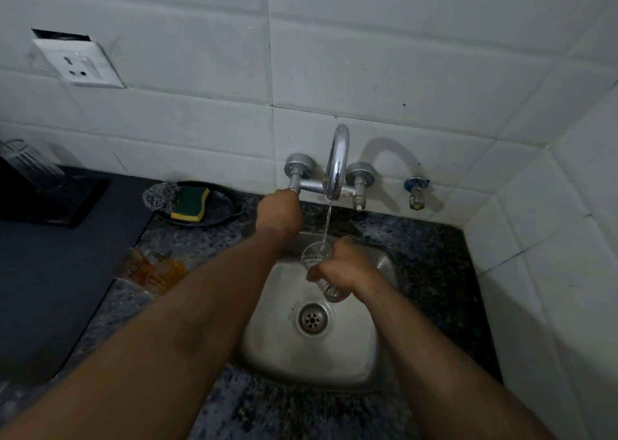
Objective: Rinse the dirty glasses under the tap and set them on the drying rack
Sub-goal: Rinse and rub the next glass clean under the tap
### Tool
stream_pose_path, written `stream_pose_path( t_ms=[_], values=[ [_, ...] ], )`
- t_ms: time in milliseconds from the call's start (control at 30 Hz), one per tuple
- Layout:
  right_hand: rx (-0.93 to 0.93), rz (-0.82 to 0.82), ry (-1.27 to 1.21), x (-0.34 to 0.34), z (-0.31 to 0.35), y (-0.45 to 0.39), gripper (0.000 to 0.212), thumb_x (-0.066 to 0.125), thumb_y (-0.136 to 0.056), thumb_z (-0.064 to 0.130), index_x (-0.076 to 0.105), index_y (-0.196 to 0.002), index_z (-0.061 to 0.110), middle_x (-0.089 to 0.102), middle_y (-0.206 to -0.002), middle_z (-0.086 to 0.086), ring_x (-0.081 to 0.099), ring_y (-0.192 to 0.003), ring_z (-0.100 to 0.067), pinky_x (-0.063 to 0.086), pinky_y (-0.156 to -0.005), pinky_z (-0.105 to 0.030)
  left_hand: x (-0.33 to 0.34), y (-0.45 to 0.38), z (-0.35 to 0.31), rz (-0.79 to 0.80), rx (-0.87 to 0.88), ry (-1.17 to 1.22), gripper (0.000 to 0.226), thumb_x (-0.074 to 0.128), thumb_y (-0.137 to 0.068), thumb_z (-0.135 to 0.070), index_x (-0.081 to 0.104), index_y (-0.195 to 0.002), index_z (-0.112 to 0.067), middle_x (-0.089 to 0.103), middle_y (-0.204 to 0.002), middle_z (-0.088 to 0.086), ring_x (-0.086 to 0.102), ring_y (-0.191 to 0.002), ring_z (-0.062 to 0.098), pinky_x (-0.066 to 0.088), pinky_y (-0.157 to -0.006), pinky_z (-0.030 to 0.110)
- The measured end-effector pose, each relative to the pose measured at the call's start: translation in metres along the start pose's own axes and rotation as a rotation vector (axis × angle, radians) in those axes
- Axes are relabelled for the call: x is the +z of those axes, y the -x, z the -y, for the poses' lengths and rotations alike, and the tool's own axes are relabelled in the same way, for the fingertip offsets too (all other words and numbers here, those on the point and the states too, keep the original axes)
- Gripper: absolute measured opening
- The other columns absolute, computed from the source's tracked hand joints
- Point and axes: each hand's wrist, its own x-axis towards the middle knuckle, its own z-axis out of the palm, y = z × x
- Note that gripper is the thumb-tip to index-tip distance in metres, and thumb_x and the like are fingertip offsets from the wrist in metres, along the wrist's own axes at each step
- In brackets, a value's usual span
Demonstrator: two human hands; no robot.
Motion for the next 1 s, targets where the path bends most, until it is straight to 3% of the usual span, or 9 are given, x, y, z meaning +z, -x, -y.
stream_pose_path(
  t_ms=[100,233,467,700,900,1000],
  values=[
    [0.003,-0.045,0.123,-0.003,-0.004,0.0,0.044,0.095,-0.066,0.03,0.063,-0.092,0.013,0.069,-0.088,-0.004,0.064,-0.063,-0.01,0.044,-0.045,-0.021,0.004,0.003,-0.003,-0.002,0.081,-0.113,0.024,0.049,-0.099,-0.004,0.066,-0.116,-0.003,0.072,-0.107,0.014,0.072,-0.093,0.034,0.056,-0.075,0.041],
    [-0.048,-0.07,0.253,-0.002,-0.01,0.006,0.055,0.096,-0.062,0.036,0.065,-0.102,0.015,0.068,-0.098,-0.003,0.063,-0.074,-0.013,0.041,-0.048,-0.024,0.005,0.001,-0.003,0.011,0.14,-0.204,0.027,0.052,-0.098,0.0,0.066,-0.12,0.0,0.07,-0.109,0.017,0.072,-0.092,0.035,0.058,-0.075,0.043],
    [-0.152,-0.165,0.453,-0.011,-0.008,0.018,0.042,0.094,-0.059,0.039,0.078,-0.092,0.019,0.074,-0.086,0.003,0.067,-0.075,-0.011,0.06,-0.07,-0.03,0.009,0.002,0.001,-0.007,0.136,-0.19,0.027,0.05,-0.101,-0.004,0.065,-0.122,0.002,0.068,-0.109,0.018,0.072,-0.091,0.034,0.058,-0.074,0.043],
    [-0.215,-0.264,0.511,-0.012,0.001,0.027,0.041,0.088,-0.061,0.04,0.078,-0.096,0.021,0.076,-0.087,0.004,0.069,-0.076,-0.015,0.062,-0.07,-0.033,0.009,0.003,0.001,0.002,0.11,-0.147,0.028,0.047,-0.102,-0.006,0.063,-0.123,0.003,0.067,-0.11,0.019,0.071,-0.094,0.036,0.057,-0.075,0.043],
    [-0.279,-0.33,0.425,-0.009,-0.001,0.026,0.047,0.085,-0.061,0.046,0.055,-0.095,0.032,0.062,-0.084,0.011,0.06,-0.075,-0.011,0.056,-0.064,-0.032,0.01,0.002,0.001,0.004,0.106,-0.115,0.028,0.047,-0.103,-0.006,0.062,-0.125,0.003,0.067,-0.111,0.019,0.071,-0.094,0.035,0.056,-0.075,0.042],
    [-0.314,-0.345,0.37,-0.008,-0.003,0.025,0.05,0.087,-0.061,0.046,0.058,-0.099,0.034,0.066,-0.088,0.01,0.063,-0.076,-0.011,0.06,-0.067,-0.034,0.012,0.001,0.002,-0.001,0.094,-0.098,0.028,0.046,-0.103,-0.006,0.062,-0.124,0.004,0.067,-0.109,0.019,0.071,-0.092,0.036,0.055,-0.071,0.041]
  ],
)
